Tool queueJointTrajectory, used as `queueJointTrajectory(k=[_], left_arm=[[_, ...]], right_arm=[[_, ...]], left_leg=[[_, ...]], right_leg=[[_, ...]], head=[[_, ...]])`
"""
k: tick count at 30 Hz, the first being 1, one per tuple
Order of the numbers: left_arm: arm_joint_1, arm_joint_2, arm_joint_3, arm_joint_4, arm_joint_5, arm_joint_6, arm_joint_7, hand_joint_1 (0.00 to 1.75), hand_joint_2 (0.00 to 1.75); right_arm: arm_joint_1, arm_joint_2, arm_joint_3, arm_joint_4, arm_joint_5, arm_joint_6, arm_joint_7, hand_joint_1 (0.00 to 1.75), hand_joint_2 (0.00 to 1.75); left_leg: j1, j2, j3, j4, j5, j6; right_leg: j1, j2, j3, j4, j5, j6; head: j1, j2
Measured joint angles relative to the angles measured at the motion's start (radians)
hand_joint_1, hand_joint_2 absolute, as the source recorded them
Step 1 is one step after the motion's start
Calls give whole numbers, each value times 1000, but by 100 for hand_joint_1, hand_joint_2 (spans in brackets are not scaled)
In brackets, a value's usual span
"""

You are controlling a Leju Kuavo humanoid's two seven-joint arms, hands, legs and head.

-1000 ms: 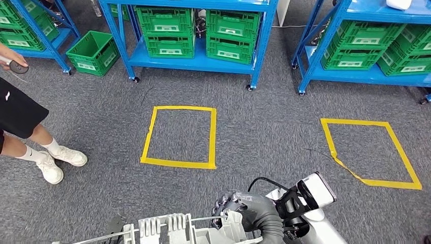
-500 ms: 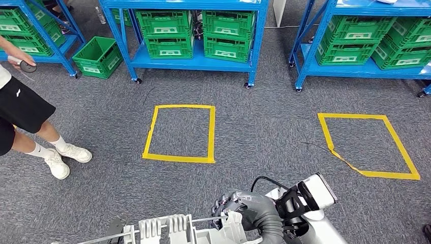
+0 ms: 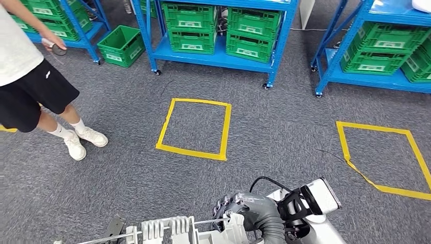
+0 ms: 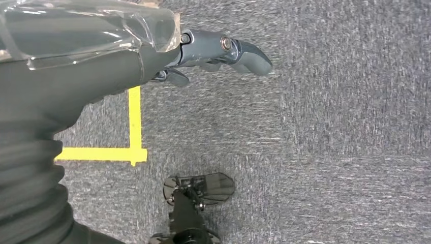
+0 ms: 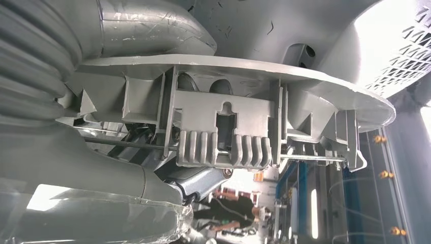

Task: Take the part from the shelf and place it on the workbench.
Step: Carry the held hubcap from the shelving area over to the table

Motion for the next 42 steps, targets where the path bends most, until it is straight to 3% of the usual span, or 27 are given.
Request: queueJointTrajectory(k=[1,2,3,6,8,9,11,12,13,15,17,19,21,23,25,27,28,29,31,33,36,38,40,42], left_arm=[[0,0,0,0,-1,-1,0,0,175],[0,1,0,0,-3,-2,1,0,175],[1,2,0,0,-3,-2,1,0,175],[8,3,-1,0,-4,-4,2,0,175],[11,4,-2,0,-5,-5,2,0,175],[11,4,-2,0,-5,-5,2,0,175],[9,5,-2,0,-7,-5,2,0,175],[10,4,-2,-1,-9,-5,2,0,175],[11,4,-3,-1,-10,-6,3,0,175],[11,5,-3,-1,-12,-8,4,0,175],[7,8,-3,-4,-13,-10,6,0,175],[4,11,-3,-7,-14,-11,9,0,175],[5,13,-3,-8,-14,-11,11,0,175],[4,13,-3,-9,-14,-11,13,0,175],[1,9,-3,-10,-14,-10,14,0,175],[1,8,-3,-11,-14,-10,14,0,175],[1,7,-3,-11,-13,-10,14,0,175],[2,7,-3,-11,-13,-10,15,0,175],[2,4,-3,-11,-13,-9,15,0,175],[2,3,-3,-12,-13,-8,17,0,175],[6,4,-4,-13,-15,-7,19,0,175],[8,4,-4,-14,-16,-6,19,0,175],[6,5,-4,-15,-18,-5,20,0,175],[6,4,-4,-15,-20,-6,21,0,175]], right_arm=[[0,0,-1,0,2,0,-2,175,175],[2,-1,-2,-1,5,0,-4,175,175],[3,-1,-2,-2,8,0,-6,175,175],[4,-2,-5,-6,15,0,-11,175,175],[5,-1,-8,-9,20,0,-13,175,175],[5,0,-10,-9,22,0,-14,175,175],[7,0,-11,-10,25,0,-16,175,175],[8,0,-12,-10,26,0,-17,175,175],[9,0,-12,-10,27,0,-18,175,175],[10,0,-13,-12,30,0,-19,175,175],[9,0,-15,-15,33,0,-21,175,175],[10,0,-17,-17,38,0,-25,175,175],[11,0,-20,-19,41,0,-28,175,175],[11,-1,-21,-23,42,0,-29,175,175],[13,-4,-23,-24,43,0,-31,175,175],[18,-5,-23,-24,44,0,-34,175,175],[19,-6,-23,-24,45,0,-35,175,175],[20,-7,-23,-24,46,1,-37,175,175],[20,-7,-23,-24,50,1,-41,175,175],[21,-8,-24,-25,54,2,-45,175,175],[20,-8,-26,-27,58,3,-48,175,175],[20,-7,-27,-29,61,3,-49,175,175],[21,-7,-29,-31,63,3,-50,175,175],[22,-7,-29,-31,65,3,-50,175,175]], left_leg=[[2,-10,-9,11,-1,-8],[3,-17,-17,20,-2,-17],[5,-24,-24,24,-1,-26],[13,-30,-35,24,7,-48],[16,0,-61,82,-31,-56],[16,20,-87,144,-68,-58],[16,37,-143,280,-132,-60],[15,39,-155,316,-143,-59],[14,41,-145,310,-136,-55],[6,58,-71,195,-89,-37],[-8,93,-1,77,-58,-14],[-20,105,12,43,-55,2],[-20,86,16,25,-44,11],[-13,65,26,-1,-26,19],[-11,43,26,-11,-15,22],[-11,20,19,-10,-12,19],[-10,7,16,-8,-10,18],[-10,-6,14,-5,-10,16],[-9,-29,9,7,-12,10],[-11,-47,-3,19,-14,-2],[-9,-61,-18,24,-9,-19],[-7,-27,-37,62,-33,-28],[-7,22,-90,178,-96,-37],[-5,39,-148,302,-145,-42]], right_leg=[[-4,13,27,-61,22,7],[-6,23,44,-102,36,6],[-4,29,48,-119,40,-1],[2,12,46,-118,52,-29],[1,-3,45,-120,60,-43],[4,-11,43,-120,62,-47],[12,-29,39,-119,64,-51],[16,-39,37,-119,64,-52],[20,-48,36,-119,65,-52],[27,-66,36,-119,65,-52],[33,-83,37,-120,65,-51],[35,-101,36,-122,66,-47],[33,-113,38,-127,66,-40],[32,-79,21,-89,41,-37],[27,-30,-37,30,-13,-42],[25,-16,-94,140,-47,-37],[22,-15,-98,147,-42,-29],[19,-13,-81,111,-20,-18],[11,12,-14,-27,36,-2],[9,36,24,-112,66,-11],[12,23,25,-119,75,-36],[8,6,26,-122,78,-48],[11,-14,26,-123,78,-54],[15,-37,25,-123,77,-56]], head=[[1,0],[2,0],[2,0],[0,0],[-3,0],[-4,0],[-6,0],[-6,0],[-6,0],[-6,0],[-4,0],[-5,0],[-8,0],[-6,0],[-3,0],[-3,0],[-3,0],[-3,0],[-3,0],[-3,0],[-4,0],[-6,0],[-9,0],[-9,0]])
